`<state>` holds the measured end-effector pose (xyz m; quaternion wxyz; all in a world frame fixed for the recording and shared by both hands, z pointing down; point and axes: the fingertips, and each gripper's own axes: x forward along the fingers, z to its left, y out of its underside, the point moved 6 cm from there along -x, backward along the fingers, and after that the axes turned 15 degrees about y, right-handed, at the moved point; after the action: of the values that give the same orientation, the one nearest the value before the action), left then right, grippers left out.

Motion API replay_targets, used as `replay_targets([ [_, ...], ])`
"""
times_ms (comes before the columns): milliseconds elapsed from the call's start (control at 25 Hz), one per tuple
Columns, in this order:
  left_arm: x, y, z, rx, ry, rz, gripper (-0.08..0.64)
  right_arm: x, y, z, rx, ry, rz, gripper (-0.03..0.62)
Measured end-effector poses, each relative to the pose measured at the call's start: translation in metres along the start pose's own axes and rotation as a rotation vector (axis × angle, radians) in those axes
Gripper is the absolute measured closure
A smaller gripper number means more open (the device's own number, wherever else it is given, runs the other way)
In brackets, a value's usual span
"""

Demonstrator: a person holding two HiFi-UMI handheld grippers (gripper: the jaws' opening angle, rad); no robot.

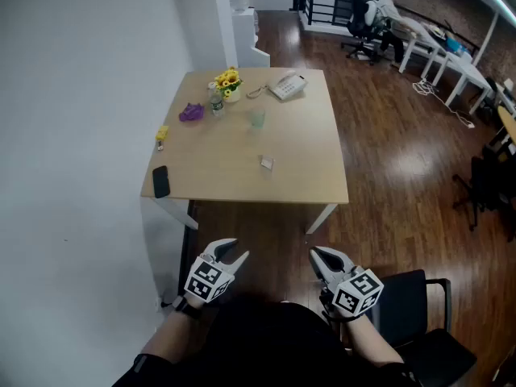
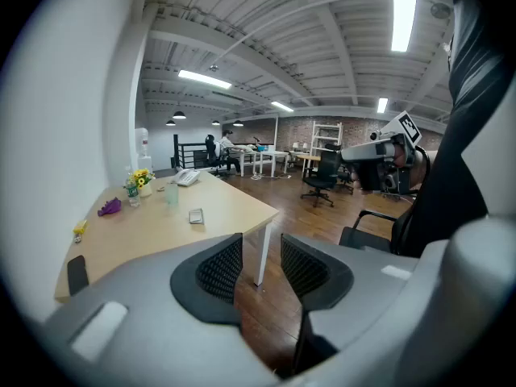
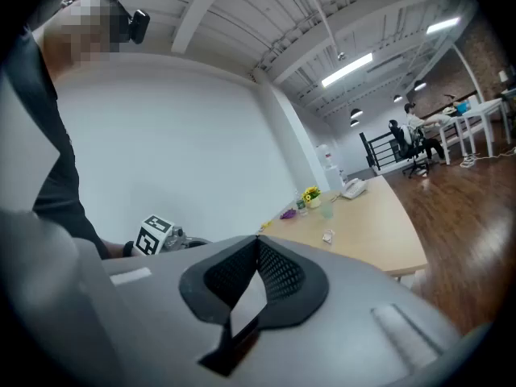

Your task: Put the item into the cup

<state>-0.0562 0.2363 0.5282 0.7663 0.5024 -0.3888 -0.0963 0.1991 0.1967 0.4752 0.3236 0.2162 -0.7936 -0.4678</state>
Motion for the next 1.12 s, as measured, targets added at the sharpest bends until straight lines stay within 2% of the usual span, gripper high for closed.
replay_targets([
  [160, 0.028, -0.012, 0.039, 0.040, -0.014, 0.045, 0.416, 0.021, -0.011, -0.022, -0.008, -0.015, -0.008, 0.584],
  [320, 0.057, -0.030, 0.091, 0.105, -0.013, 0.097, 0.414, 0.050, -0.019, -0.033, -0.084, -0.030, 0.016, 0.584],
  [520, 0.113, -0.052, 0.183, 0.153, 0.029, 0.161, 0.408, 0.109, -0.037, -0.044, -0.120, -0.055, 0.052, 0.583],
  [640, 0.151, -0.066, 0.242, 0.161, 0.063, 0.172, 0.408, 0.153, -0.058, -0.059, -0.144, -0.030, 0.047, 0.581],
  [880, 0.215, -0.096, 0.343, 0.194, 0.162, 0.223, 0.408, 0.250, -0.110, -0.097, -0.081, 0.085, 0.031, 0.548],
  [1000, 0.242, -0.092, 0.372, 0.213, 0.229, 0.288, 0.408, 0.288, -0.132, -0.110, -0.052, 0.134, 0.024, 0.546],
  [1120, 0.266, -0.078, 0.388, 0.222, 0.287, 0.377, 0.408, 0.317, -0.149, -0.119, 0.004, 0.149, 0.022, 0.546],
])
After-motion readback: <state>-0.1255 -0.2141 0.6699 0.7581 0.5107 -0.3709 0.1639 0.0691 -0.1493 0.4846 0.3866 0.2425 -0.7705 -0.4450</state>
